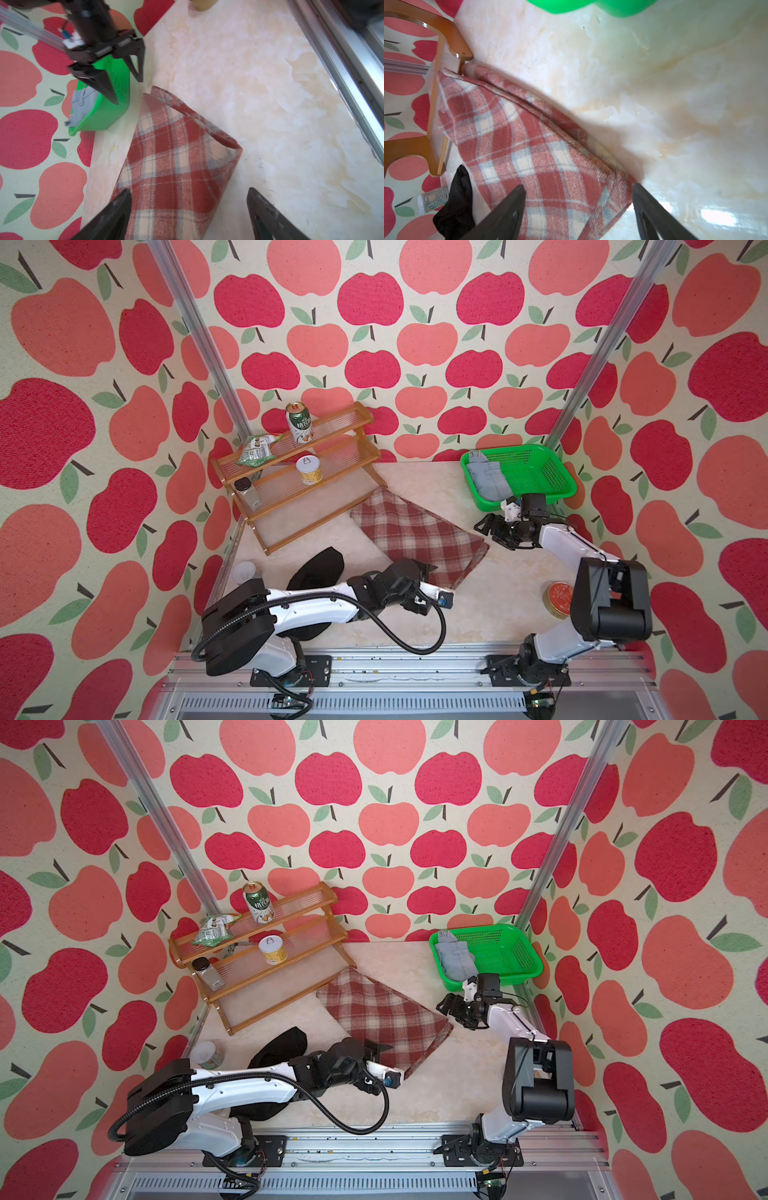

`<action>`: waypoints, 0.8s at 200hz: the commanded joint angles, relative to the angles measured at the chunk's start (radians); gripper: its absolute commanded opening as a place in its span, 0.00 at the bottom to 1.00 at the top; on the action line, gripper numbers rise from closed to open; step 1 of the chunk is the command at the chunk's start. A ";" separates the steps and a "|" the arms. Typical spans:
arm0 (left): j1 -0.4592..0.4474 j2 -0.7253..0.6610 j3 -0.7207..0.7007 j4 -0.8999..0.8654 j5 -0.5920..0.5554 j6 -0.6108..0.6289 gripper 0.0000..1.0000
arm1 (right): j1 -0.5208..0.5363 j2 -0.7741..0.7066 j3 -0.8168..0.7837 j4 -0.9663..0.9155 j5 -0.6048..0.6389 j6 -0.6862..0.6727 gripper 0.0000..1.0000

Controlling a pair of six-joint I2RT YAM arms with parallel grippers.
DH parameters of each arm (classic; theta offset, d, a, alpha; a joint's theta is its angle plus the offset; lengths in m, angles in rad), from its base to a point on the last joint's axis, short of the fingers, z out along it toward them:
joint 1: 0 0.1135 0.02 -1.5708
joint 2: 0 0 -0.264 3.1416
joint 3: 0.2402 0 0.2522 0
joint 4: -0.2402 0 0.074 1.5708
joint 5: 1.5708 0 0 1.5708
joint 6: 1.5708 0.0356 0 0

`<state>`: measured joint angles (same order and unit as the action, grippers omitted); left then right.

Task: Roll up the skirts
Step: Fold the skirt at the center of the board, then roll the skirt at the center of the board.

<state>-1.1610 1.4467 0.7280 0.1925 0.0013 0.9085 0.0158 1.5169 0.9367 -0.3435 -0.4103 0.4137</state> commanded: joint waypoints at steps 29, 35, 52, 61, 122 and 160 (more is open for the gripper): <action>-0.052 0.118 0.003 0.019 -0.101 0.082 0.88 | -0.024 -0.158 -0.037 -0.047 -0.013 0.020 0.84; -0.052 0.134 0.005 0.037 -0.105 0.079 0.87 | -0.026 -0.166 -0.039 -0.049 -0.010 0.020 0.84; -0.052 0.200 0.012 0.121 -0.163 0.085 0.86 | -0.025 -0.187 -0.045 -0.049 -0.012 0.025 0.84; -0.048 0.241 0.031 0.136 -0.211 0.076 0.86 | -0.028 -0.200 -0.052 -0.049 -0.013 0.025 0.84; -0.028 0.382 0.108 0.150 -0.229 0.040 0.79 | -0.050 -0.242 -0.076 -0.061 -0.012 0.008 0.85; -0.039 0.443 0.125 0.162 -0.191 0.012 0.44 | -0.056 -0.251 -0.089 -0.068 -0.003 -0.004 0.84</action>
<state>-1.1950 1.8408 0.8482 0.3721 -0.2031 0.9436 -0.0330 1.2850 0.8680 -0.3855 -0.4103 0.4236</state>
